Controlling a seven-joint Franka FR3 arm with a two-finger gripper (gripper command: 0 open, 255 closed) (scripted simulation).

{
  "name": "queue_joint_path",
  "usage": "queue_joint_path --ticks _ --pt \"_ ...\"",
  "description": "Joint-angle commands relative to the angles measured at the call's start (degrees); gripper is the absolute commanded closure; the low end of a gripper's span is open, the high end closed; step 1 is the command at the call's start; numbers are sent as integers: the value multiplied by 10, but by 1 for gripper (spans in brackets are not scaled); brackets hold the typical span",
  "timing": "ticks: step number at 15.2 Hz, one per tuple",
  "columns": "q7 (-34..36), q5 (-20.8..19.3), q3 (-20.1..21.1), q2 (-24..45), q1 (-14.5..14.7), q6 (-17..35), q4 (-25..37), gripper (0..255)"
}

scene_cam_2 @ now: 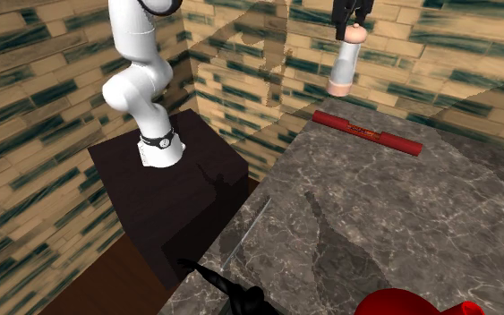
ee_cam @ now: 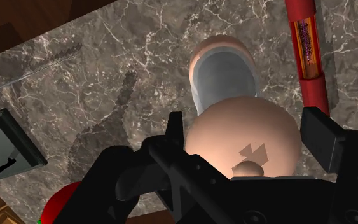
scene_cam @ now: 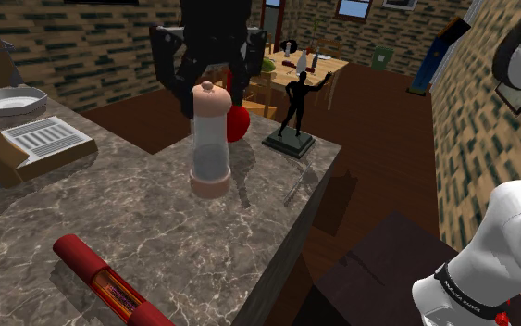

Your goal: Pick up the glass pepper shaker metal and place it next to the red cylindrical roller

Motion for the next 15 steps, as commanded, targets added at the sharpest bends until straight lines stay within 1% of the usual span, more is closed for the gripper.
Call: queue_joint_path --ticks 1,4,5,10,15 --pt "28 -13 8 19 25 -8 22 255" --pt "68 -36 18 54 69 -29 71 255" --pt "74 -40 19 61 77 -33 81 255" --pt "75 -24 19 33 56 23 -1 255" --pt "76 -14 19 14 43 71 -67 255"
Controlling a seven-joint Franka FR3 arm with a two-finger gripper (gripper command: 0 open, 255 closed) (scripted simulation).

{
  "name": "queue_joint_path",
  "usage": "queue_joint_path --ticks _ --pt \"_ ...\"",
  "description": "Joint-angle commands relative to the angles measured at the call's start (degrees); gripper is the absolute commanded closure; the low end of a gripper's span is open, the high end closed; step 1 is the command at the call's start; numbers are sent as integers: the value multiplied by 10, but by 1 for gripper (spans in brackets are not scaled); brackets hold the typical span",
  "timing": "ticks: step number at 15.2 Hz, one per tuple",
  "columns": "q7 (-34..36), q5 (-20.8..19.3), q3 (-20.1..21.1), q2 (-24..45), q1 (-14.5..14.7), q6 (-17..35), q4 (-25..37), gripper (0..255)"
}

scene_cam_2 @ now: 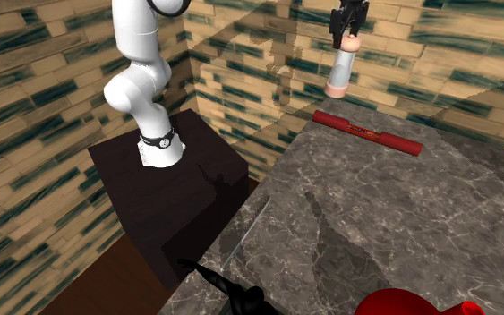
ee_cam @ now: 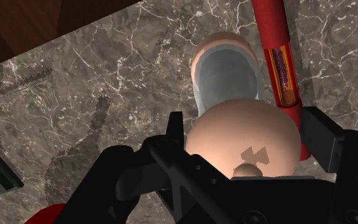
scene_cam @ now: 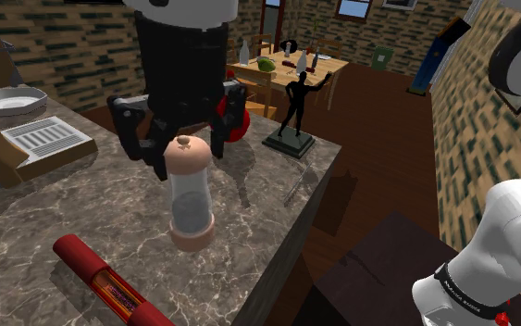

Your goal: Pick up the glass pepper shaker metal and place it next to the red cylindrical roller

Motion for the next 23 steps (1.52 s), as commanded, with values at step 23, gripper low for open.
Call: queue_joint_path --ticks 23 --pt "13 5 -6 -20 -24 194 -212 255"
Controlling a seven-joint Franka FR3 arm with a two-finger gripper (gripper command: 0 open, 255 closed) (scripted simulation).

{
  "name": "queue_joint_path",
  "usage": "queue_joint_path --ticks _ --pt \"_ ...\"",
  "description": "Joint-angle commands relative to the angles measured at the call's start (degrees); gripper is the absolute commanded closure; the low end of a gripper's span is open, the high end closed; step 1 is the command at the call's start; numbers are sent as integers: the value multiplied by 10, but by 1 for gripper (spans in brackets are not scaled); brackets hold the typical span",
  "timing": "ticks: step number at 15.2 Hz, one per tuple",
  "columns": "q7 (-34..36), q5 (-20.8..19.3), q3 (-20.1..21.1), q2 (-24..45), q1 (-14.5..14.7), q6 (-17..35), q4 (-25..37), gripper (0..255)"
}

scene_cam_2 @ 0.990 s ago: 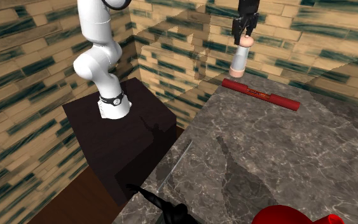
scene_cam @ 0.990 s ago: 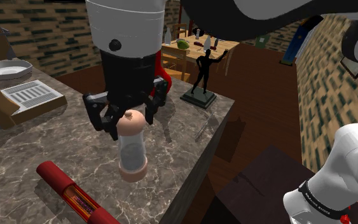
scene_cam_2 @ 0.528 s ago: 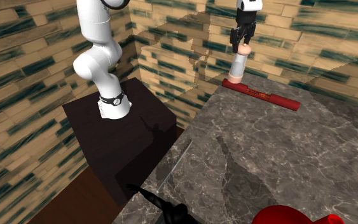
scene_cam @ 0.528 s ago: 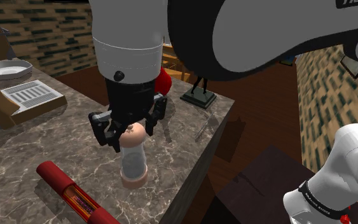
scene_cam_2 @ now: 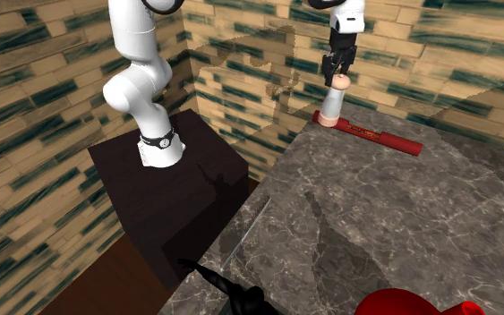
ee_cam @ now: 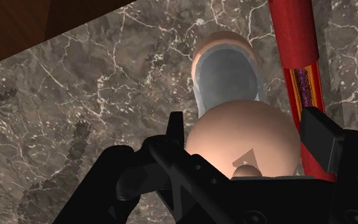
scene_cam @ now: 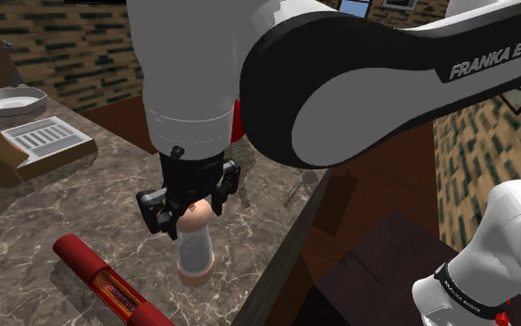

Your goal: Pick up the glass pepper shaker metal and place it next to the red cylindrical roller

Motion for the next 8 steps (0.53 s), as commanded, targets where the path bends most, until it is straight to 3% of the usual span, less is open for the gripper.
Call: queue_joint_path --ticks 1,8 --pt "2 -2 -1 1 -1 16 -14 255" --pt "11 -11 -4 12 -1 65 -54 255"
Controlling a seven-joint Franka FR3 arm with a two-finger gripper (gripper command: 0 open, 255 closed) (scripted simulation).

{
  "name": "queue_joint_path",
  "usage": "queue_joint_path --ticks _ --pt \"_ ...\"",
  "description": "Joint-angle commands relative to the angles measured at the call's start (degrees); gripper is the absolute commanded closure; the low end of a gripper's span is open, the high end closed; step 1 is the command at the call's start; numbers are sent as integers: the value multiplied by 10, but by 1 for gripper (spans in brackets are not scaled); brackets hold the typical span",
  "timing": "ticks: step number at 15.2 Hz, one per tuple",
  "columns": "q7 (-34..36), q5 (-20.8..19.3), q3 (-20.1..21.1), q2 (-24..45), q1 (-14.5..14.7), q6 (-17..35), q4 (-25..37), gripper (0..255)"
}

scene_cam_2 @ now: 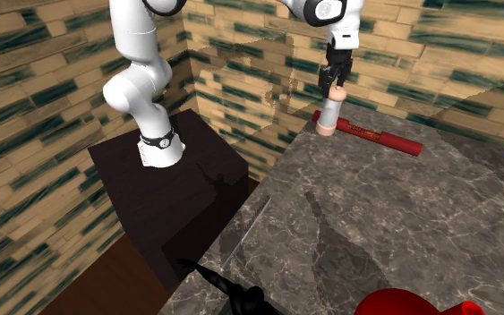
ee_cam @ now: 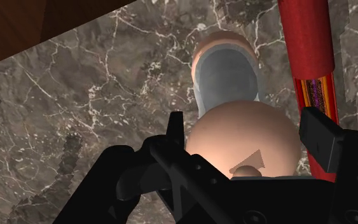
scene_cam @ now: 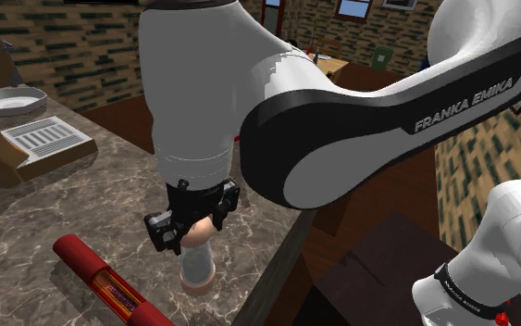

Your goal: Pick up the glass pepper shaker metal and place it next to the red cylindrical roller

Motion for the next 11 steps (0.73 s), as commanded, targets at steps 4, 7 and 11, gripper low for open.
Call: queue_joint_path --ticks 4,7,11 --pt "8 -10 -3 13 2 33 -23 255" --pt "13 -15 -5 20 2 51 -35 255" --pt "13 -15 -5 20 2 51 -34 255"
